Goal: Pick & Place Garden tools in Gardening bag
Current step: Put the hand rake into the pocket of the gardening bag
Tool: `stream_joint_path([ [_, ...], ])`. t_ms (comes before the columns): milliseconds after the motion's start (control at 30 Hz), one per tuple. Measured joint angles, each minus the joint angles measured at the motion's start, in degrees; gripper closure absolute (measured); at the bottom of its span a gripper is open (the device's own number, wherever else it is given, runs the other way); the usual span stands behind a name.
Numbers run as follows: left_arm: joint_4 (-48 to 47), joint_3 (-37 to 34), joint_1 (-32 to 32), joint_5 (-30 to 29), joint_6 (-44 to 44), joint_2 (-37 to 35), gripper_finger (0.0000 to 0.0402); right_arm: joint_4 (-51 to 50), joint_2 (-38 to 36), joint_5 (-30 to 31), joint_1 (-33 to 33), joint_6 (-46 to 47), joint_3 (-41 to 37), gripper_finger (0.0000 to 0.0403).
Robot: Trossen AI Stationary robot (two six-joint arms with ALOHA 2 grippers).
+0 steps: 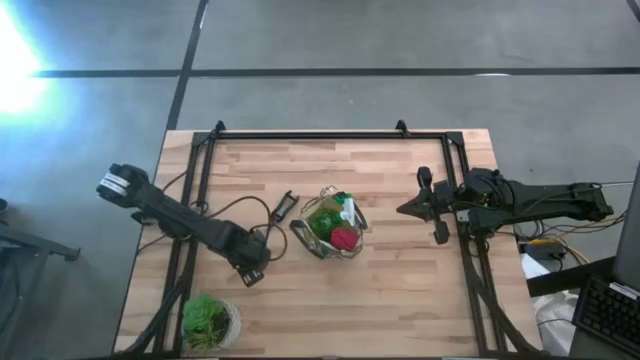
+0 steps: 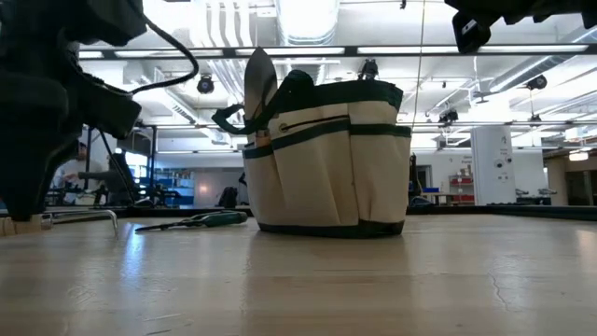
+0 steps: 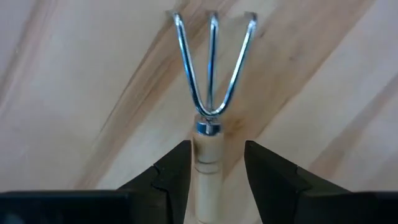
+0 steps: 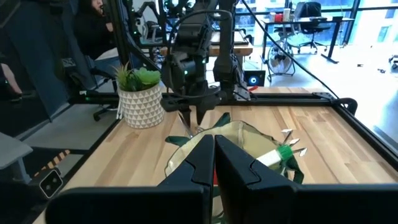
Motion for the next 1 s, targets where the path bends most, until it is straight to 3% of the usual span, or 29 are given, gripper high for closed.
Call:
stream_joint_path([
  [267, 0.31, -0.02, 0.0, -5.12, 0.04, 2.34, 0.025, 0.0, 0.0, 0.0, 0.0, 0.04, -0.1, 0.0394],
  [633, 0.42, -0.05, 0.02, -5.64, 0.05, 4.92, 0.0256, 0.06, 0.0, 0.0, 0.0, 0.04, -0.12, 0.0394],
  [1000, 0.42, -0.07, 0.05, -8.18, 1.51, 5.06, 0.0333, 0.08, 0.0, 0.04, 0.0, 0.04, -0.19, 0.0394],
])
